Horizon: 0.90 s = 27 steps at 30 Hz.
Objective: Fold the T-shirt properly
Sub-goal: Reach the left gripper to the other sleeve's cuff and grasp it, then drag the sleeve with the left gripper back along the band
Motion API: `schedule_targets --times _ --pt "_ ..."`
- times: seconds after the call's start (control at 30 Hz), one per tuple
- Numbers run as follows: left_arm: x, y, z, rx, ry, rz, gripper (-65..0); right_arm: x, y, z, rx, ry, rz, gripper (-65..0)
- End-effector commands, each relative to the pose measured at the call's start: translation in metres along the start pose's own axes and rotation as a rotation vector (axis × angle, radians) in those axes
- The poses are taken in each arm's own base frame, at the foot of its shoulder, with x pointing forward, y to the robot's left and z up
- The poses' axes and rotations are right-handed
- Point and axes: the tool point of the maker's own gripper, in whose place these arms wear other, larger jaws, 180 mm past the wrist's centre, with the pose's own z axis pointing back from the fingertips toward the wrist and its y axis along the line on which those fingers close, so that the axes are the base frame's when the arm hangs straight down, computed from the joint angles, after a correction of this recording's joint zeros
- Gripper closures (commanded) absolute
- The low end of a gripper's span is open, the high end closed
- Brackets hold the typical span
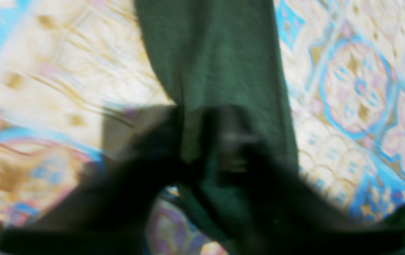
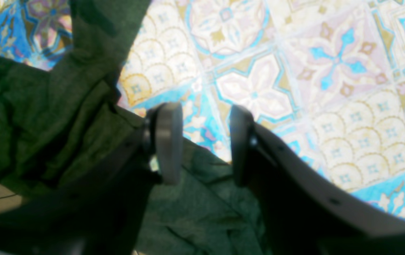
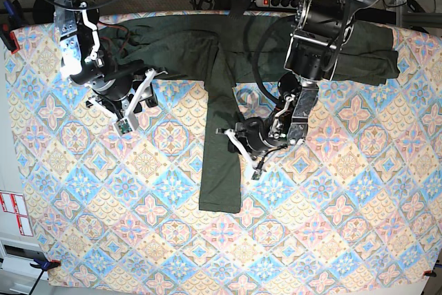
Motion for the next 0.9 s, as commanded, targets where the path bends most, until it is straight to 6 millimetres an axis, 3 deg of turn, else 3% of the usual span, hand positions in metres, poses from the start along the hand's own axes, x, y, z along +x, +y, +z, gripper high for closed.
schedule_targets --times 0.0,0.2,0.4,0.67,0.87 --pt "-0.001 -0.005 -0.001 -0.007 0.03 -0.011 0.0 0.012 -0.003 0.005 -0.006 -0.041 0.015 -22.4" --pt "0.009 -0.004 0.01 -0.003 -0.022 -0.032 0.0 0.004 -0.008 0.007 -0.02 -0.028 -0.003 -22.4" --pt "0.029 0.003 0.052 0.024 -0.159 -0.115 0.0 -0.008 -0.024 0.013 -0.061 -0.012 -0.041 -22.4" --pt "0.027 0.033 0.12 0.122 -0.321 -0.048 0.0 -0.009 -0.025 0.014 -0.064 -0.011 -0.044 -22.4" --pt "0.01 0.03 0.167 0.161 -0.372 -0.094 0.0 -0.008 -0.025 0.014 -0.065 -0.012 -0.044 -22.4"
